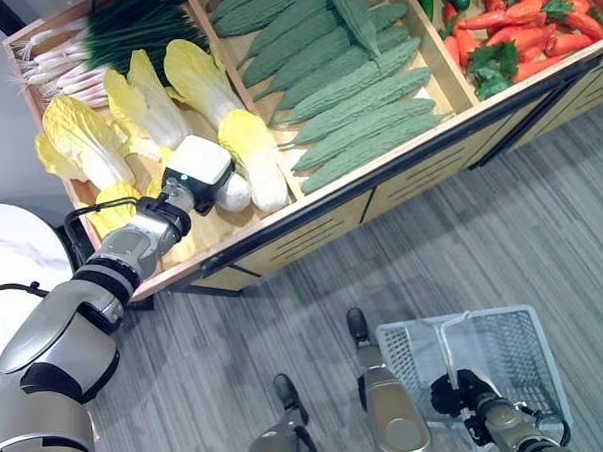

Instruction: Get the vegetables into the basket

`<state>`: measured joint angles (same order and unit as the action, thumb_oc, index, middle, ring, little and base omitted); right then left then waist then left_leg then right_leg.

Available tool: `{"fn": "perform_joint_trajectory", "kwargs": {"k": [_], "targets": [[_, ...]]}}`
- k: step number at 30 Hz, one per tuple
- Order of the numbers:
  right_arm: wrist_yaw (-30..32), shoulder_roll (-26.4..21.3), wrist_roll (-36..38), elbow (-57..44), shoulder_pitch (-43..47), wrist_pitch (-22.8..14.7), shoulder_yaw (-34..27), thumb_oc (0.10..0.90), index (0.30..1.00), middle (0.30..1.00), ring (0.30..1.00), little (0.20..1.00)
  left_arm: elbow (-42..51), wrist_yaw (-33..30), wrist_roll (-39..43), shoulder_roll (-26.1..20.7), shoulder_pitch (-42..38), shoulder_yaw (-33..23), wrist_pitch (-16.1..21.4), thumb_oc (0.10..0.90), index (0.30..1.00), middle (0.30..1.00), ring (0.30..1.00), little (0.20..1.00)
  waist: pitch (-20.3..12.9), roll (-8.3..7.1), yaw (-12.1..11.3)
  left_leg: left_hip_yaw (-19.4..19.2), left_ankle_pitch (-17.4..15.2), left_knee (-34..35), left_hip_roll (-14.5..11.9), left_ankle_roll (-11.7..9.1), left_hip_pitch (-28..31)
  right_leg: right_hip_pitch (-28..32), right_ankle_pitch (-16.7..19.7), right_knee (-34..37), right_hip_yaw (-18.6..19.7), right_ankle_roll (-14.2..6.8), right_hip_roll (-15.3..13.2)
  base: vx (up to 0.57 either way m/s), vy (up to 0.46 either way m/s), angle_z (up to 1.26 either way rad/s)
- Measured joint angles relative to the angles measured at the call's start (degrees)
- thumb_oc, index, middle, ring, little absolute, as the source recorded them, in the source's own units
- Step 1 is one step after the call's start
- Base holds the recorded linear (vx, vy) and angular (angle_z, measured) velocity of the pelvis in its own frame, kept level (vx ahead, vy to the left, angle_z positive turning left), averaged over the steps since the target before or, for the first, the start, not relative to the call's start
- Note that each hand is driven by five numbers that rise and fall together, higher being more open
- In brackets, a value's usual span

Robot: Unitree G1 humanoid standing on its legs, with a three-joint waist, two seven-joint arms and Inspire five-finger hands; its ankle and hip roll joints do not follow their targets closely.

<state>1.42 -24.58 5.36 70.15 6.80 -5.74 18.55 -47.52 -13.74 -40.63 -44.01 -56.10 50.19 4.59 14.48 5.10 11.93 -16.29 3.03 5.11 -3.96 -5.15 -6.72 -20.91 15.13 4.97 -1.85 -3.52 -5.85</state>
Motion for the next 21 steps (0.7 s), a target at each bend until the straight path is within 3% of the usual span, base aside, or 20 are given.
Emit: {"fn": "perform_joint_trajectory", "kwargs": {"k": [4,11,14,19,21], "targets": [[-0.01,0.09,0.02,-0.34,-0.02,-0.01,-0.01,0.4,0.3,0.3,0.3,0.3,1.92,0.2,0.22,0.01,2.02,-0.52,-0.23,0.4,0.3,0.3,0.3,0.3,-0.18,-0.37,-0.13,0.33,0.08,0.01,-0.03,-0.02,0.29,0.5,0.02,0.0,-0.34,0.02,-0.09,-0.01,0.008,0.05],[-0.24,0.4,-0.07,0.63,-0.81,0.64,-1.77,0.4,0.3,0.3,0.3,0.3,16.46,1.78,1.49,-2.38,15.15,-10.32,-0.33,0.4,0.3,0.3,0.3,0.3,-0.06,-1.05,-2.06,2.2,0.2,0.26,-0.24,-0.04,2.93,4.0,-0.36,0.01,-2.03,0.08,-0.31,0.02,0.031,0.12],[-0.13,1.4,-0.56,1.47,-2.46,1.08,-3.45,0.4,0.3,0.3,0.3,0.3,24.75,2.39,1.81,-5.45,22.27,-14.59,0.9,0.4,0.3,0.3,0.3,0.3,-0.66,-2.45,-3.59,3.35,0.11,0.0,-0.61,-0.18,5.56,7.44,-1.25,0.03,-3.14,-0.1,-0.26,0.03,0.042,0.24],[-1.05,3.18,-1.43,2.6,-3.61,1.18,-4.67,0.4,0.3,0.3,0.3,0.3,25.58,3.0,2.5,-10.04,23.86,-15.38,0.8,0.4,0.3,0.3,0.3,0.3,-2.51,-5.16,-6.14,4.84,0.03,0.26,-0.27,0.04,6.31,8.89,-1.88,0.05,-4.26,-0.57,-0.89,0.03,0.046,0.14],[-1.23,3.76,-2.69,3.02,-3.75,1.75,-4.77,0.4,0.3,0.3,0.3,0.3,28.62,3.17,2.75,-10.2,28.54,-21.25,0.95,0.4,0.3,0.3,0.3,0.3,-2.98,-5.8,-6.46,5.12,0.0,0.28,-0.03,0.19,7.28,9.98,-1.9,0.04,-4.44,-0.68,-1.14,0.04,0.043,0.05]]}}
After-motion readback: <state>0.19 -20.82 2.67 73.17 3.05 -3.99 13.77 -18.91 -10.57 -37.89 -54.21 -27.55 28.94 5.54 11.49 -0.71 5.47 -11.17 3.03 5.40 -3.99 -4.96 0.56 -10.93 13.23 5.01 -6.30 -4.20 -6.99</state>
